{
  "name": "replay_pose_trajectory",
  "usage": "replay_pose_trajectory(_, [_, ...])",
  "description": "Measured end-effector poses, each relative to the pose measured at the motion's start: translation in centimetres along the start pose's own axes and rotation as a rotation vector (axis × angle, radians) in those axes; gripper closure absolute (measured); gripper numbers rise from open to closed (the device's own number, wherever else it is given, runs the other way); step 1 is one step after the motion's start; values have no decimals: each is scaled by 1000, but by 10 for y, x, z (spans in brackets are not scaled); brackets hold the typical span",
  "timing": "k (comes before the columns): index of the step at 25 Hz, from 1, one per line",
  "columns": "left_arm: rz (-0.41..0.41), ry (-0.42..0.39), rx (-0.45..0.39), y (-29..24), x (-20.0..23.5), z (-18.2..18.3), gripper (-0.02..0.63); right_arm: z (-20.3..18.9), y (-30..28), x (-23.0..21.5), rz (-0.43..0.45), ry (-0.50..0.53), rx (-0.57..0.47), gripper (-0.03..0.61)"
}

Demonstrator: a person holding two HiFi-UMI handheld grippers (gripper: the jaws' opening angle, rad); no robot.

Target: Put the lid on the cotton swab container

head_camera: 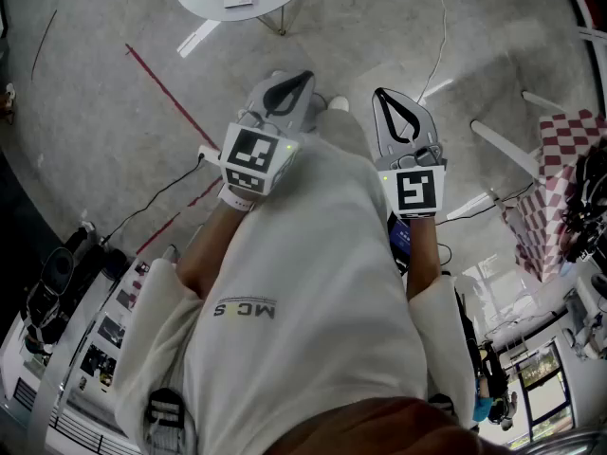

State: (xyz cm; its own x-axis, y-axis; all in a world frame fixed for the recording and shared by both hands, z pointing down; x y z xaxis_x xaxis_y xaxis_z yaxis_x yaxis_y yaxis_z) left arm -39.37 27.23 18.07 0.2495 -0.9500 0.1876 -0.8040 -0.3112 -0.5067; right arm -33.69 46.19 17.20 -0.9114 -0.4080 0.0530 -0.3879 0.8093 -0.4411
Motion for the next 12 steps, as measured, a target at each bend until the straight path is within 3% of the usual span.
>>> replay_pose_trajectory(4, [5,-12,-4,15,-20,1,614,-2,25,12,9,-10,-5,575])
replay_pose_trajectory(12, [104,-13,-102,39,-47,12,614,-4,45,12,57,-2,-35,577])
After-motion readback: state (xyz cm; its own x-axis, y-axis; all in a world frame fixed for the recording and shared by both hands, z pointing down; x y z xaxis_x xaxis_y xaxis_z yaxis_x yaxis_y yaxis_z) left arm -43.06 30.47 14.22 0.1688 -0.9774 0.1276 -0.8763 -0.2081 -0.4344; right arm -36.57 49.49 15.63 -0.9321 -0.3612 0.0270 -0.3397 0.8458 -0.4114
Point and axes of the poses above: the fingertips, and each gripper's own axes: y backward along the fingers, x to its left, z out of its top, the point moved 9 cm from there along y, backward along the fingers
